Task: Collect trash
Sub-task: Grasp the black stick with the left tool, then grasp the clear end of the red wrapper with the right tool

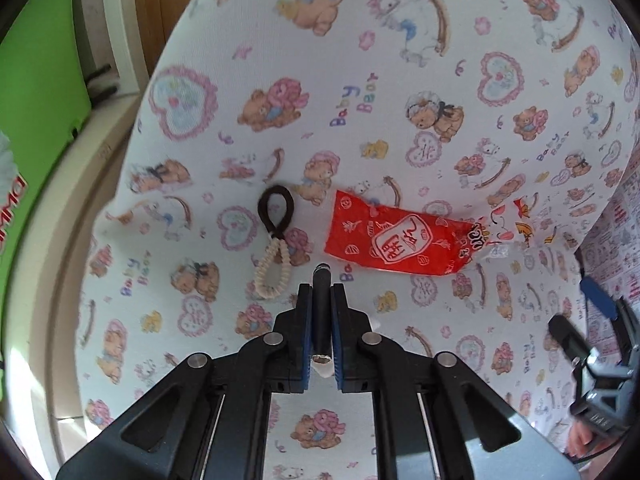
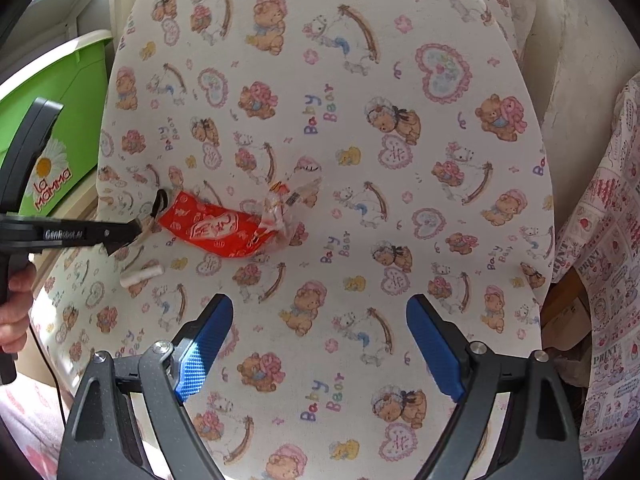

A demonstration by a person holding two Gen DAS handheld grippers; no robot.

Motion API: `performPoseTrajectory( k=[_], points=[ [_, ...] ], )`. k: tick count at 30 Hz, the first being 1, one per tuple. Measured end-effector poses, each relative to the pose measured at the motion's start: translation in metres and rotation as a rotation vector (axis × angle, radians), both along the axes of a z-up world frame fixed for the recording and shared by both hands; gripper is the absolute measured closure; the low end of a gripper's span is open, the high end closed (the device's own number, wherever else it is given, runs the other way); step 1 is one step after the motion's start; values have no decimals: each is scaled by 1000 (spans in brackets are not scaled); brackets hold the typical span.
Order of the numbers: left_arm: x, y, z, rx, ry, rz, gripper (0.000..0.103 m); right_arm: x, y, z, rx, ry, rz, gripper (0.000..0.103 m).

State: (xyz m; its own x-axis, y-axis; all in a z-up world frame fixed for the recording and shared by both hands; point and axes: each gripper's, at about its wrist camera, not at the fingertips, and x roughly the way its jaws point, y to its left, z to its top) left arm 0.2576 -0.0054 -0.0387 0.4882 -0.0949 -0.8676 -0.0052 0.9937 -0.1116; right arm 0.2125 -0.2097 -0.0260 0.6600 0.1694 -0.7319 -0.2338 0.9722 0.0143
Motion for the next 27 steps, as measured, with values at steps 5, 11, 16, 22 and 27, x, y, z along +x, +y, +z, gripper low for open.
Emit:
performPoseTrajectory(
  k=[5,11,16,22,27],
  points=[
    [-4,-9,14,164,-135,44,95,25,-2,8,105,7,-55,13],
    [-8,-15,26,87,-191,60,94,52,1,4,263,61,-35,44],
    [-12,1,34,83,-187,67,94,60,13,-10,274,86,-46,66],
    [-18,12,39,112,-218,90,94,48,18,-6,195,30,-69,101],
    [-26,22,49,107,-250,106,94,37,9,4,191,5,-41,101]
  ],
)
